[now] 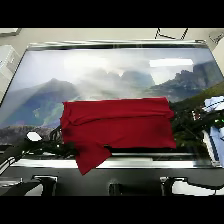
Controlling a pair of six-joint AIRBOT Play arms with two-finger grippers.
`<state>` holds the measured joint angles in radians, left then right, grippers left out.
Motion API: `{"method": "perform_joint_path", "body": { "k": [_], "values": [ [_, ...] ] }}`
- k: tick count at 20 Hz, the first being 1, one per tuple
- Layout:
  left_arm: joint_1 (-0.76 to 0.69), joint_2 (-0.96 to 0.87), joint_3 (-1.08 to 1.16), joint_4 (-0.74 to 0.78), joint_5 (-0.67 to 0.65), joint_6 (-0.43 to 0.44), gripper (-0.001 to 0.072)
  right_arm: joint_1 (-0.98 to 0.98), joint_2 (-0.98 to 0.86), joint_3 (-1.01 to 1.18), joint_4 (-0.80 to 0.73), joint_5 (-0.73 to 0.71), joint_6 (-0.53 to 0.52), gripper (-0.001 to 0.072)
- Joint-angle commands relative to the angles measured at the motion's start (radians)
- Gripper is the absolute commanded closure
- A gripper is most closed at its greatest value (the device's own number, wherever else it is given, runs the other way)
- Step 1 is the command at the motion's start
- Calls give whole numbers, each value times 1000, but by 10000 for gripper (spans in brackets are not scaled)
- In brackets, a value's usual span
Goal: Fold the clothes and pants, and hang the long-sleeved shirts on hangers.
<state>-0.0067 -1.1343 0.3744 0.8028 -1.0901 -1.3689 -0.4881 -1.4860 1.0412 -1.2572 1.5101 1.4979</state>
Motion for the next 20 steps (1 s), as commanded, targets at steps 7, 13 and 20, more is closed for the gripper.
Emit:
{"method": "perform_joint_path", "body": {
  "k": [7,13,20],
  "values": [
    [14,32,2,17,33,-18,684,60,-3,-148,-37,-64,-25,153],
    [14,41,9,20,32,-18,685,60,-2,-148,40,-73,-42,441],
    [132,53,311,47,-14,-28,685,72,9,47,148,-81,-46,679]
  ]
}}
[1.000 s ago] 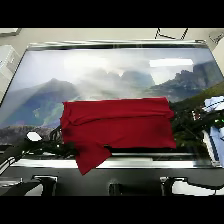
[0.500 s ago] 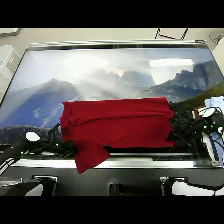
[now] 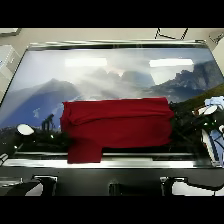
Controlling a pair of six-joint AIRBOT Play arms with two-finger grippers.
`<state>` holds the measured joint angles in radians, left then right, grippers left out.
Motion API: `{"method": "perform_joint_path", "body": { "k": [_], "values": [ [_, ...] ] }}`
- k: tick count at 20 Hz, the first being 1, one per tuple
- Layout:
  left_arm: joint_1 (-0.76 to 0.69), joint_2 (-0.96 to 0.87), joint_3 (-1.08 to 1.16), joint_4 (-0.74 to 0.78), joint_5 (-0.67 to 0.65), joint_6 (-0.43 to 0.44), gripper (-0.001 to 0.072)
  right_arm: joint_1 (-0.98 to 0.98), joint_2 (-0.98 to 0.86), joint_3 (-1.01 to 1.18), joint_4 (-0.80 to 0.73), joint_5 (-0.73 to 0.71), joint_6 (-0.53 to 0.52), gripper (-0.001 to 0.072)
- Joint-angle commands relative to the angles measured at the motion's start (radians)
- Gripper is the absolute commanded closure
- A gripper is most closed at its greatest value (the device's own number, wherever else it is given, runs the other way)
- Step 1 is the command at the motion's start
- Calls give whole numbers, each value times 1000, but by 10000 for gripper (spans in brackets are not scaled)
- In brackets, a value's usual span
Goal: Fold the clothes and pants, and hang the long-sleeved shirts on hangers.
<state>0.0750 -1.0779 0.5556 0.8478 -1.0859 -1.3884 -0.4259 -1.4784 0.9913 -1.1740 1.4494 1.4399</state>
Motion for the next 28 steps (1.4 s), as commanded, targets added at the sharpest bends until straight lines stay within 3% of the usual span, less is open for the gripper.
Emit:
{"method": "perform_joint_path", "body": {
  "k": [1,5,8,13,14,15,16,17,18,19,23,28],
  "values": [
    [58,-29,189,2,-10,-9,685,36,-8,155,65,-60,25,679],
    [46,-274,454,0,6,-11,685,150,-144,402,34,-200,109,678],
    [41,-462,640,-8,4,-37,685,169,-290,558,15,-211,186,677],
    [-8,-654,782,-30,-2,-37,683,182,-411,592,83,-216,199,671],
    [-10,-668,783,-30,-17,-37,651,182,-418,592,101,-202,198,617],
    [-6,-674,785,-30,-37,-36,495,177,-417,597,102,-188,198,529],
    [7,-673,789,-29,-67,-32,256,163,-415,617,104,-153,186,350],
    [29,-671,802,-29,-105,-31,169,141,-413,640,105,-110,153,181],
    [53,-667,815,-29,-142,-25,169,109,-413,661,104,-66,127,54],
    [76,-659,827,-29,-175,-26,169,75,-413,664,105,-46,127,21],
    [104,-589,836,-30,-197,-26,169,18,-471,664,132,37,104,6],
    [55,-516,835,-30,-198,-25,170,58,-541,663,293,6,48,10]
  ]
}}
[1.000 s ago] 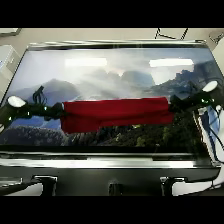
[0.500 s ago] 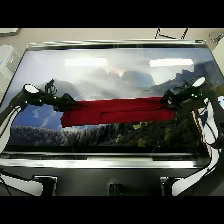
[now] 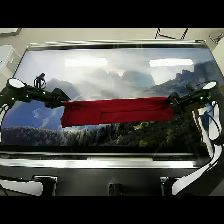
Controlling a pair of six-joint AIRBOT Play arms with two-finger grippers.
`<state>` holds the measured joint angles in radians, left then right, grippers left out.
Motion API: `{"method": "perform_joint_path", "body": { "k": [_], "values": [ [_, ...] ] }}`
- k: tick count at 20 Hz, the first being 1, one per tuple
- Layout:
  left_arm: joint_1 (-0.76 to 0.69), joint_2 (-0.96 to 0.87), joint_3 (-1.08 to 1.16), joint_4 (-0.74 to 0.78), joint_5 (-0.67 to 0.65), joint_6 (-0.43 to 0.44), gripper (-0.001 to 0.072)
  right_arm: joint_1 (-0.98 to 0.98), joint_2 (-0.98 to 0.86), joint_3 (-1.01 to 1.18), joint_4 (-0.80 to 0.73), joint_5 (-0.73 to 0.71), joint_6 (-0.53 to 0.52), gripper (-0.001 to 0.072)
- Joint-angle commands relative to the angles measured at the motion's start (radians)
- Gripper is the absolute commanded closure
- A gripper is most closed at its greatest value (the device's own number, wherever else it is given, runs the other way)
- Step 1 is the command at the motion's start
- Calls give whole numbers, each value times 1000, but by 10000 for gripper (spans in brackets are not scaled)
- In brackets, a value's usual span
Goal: Fold the clothes and pants, and hang the long-sleeved shirts on hangers.
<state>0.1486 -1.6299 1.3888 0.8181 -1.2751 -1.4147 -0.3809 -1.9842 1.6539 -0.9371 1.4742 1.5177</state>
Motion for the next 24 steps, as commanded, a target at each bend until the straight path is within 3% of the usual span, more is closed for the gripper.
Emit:
{"method": "perform_joint_path", "body": {
  "k": [1,3,4,5,6,8,9,13,17,21,24],
  "values": [
    [-31,45,2,0,-8,1,170,24,-42,0,54,-23,-29,47],
    [-56,58,2,0,-8,1,171,46,-49,1,52,-12,-32,286],
    [-71,60,2,-3,-8,1,171,50,-45,1,59,0,-42,499],
    [-91,59,2,-12,-7,1,197,50,-38,1,77,15,-44,666],
    [-118,58,2,-18,3,1,275,48,-22,1,101,35,-70,676],
    [-201,54,2,-18,76,1,577,50,37,1,150,70,-106,678],
    [-253,48,2,-19,135,1,620,58,81,1,161,80,-105,678],
    [-506,-42,2,-64,414,-13,629,145,285,1,160,100,-83,678],
    [-655,-177,2,-173,549,-103,666,245,497,1,159,110,-1,677],
    [-763,-272,2,-486,694,-106,684,343,625,1,159,137,71,677],
    [-883,-322,32,-739,756,-34,684,374,677,1,158,115,114,676]
  ]
}}
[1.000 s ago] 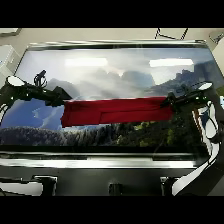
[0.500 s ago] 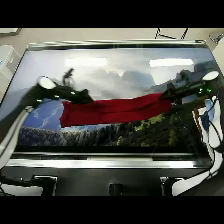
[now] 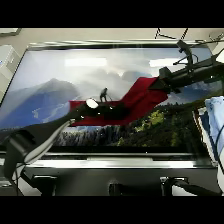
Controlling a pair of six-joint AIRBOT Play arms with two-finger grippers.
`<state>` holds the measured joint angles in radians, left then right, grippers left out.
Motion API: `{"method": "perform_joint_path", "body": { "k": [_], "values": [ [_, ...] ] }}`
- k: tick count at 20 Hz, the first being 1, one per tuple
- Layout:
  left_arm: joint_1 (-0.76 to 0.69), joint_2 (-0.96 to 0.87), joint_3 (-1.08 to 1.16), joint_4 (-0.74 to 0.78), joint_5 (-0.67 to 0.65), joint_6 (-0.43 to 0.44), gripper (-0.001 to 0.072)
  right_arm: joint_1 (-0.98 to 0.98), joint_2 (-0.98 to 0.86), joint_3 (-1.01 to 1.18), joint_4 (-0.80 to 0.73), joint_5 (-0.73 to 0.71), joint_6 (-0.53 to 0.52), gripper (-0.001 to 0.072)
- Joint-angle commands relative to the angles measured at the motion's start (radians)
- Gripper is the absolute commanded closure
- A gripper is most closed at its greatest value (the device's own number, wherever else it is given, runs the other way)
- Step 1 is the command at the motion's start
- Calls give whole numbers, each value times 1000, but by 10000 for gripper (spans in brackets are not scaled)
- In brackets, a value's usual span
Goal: Fold the clothes and pants, and hang the long-sleeved shirts on hangers.
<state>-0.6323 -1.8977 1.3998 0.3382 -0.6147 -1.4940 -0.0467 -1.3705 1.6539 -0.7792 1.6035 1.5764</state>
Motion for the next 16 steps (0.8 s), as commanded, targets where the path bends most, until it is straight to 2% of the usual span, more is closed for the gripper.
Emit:
{"method": "perform_joint_path", "body": {
  "k": [1,4,6,8,12,16],
  "values": [
    [-136,-69,43,-314,124,56,684,40,65,1,0,-24,71,676],
    [-169,-89,89,-356,216,68,685,40,47,0,-7,-61,88,676],
    [-103,-80,88,-302,164,138,689,40,13,0,-2,-92,88,676],
    [18,-35,88,-111,61,126,690,42,-45,0,40,-124,84,676],
    [327,174,88,304,-117,-8,690,154,-187,0,100,-214,57,676],
    [568,443,88,478,-282,-14,688,327,-372,0,145,-337,59,675]
  ]
}}
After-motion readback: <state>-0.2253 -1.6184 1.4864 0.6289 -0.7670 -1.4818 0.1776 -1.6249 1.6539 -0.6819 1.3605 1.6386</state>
